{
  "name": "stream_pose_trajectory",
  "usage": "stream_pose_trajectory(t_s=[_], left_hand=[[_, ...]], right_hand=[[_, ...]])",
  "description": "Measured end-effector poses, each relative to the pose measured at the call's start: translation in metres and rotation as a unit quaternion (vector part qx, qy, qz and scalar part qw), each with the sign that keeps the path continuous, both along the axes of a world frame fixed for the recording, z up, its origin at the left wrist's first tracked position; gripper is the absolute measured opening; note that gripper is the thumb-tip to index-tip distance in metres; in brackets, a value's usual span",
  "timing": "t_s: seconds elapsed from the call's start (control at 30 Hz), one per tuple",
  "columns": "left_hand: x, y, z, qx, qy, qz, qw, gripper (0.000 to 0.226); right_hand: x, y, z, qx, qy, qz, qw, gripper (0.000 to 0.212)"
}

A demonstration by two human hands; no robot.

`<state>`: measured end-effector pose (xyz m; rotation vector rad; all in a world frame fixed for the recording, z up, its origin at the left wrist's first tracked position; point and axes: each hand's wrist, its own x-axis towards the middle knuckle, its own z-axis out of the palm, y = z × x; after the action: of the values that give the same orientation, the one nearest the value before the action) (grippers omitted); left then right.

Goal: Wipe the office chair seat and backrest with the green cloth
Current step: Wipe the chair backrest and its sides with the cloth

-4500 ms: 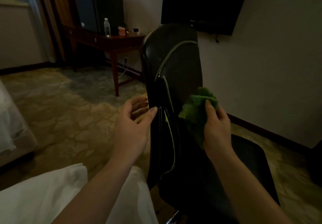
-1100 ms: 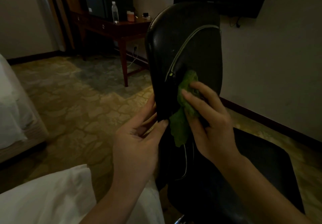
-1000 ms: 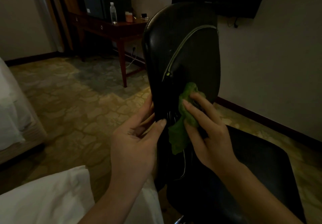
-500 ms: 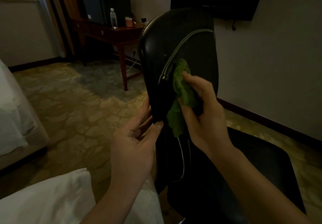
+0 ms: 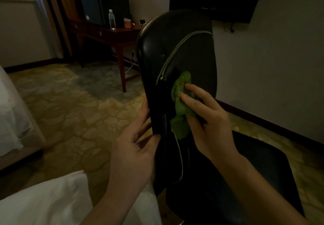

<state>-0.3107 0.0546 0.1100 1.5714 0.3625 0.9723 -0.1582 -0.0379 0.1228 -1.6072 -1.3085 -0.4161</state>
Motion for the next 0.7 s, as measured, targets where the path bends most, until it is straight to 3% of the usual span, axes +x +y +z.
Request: stream_pose_trajectory(t_s=[0.17,0.37,0.57,0.7], left_hand=[[0.000,-0.002,-0.005,-0.004,0.007,-0.008,1.000,0.082],[-0.003,0.005,-0.008,-0.026,0.000,-0.035,0.999,0.087],[-0.003,0.008,-0.003,-0.038,-0.020,-0.049,0.998,0.063],[-0.002,0.005,0.000,-0.058,-0.027,-0.043,0.997,0.050]], right_hand=[[0.000,0.006,0.016,0.013,-0.025,0.012,1.000,0.039],[0.002,-0.002,-0.009,-0.010,-0.036,0.016,0.999,0.042],[0.020,-0.023,-0.032,-0.077,-0.056,-0.011,0.995,0.066],[0.015,-0.016,-0.012,-0.046,-0.058,-0.012,0.997,0.052]])
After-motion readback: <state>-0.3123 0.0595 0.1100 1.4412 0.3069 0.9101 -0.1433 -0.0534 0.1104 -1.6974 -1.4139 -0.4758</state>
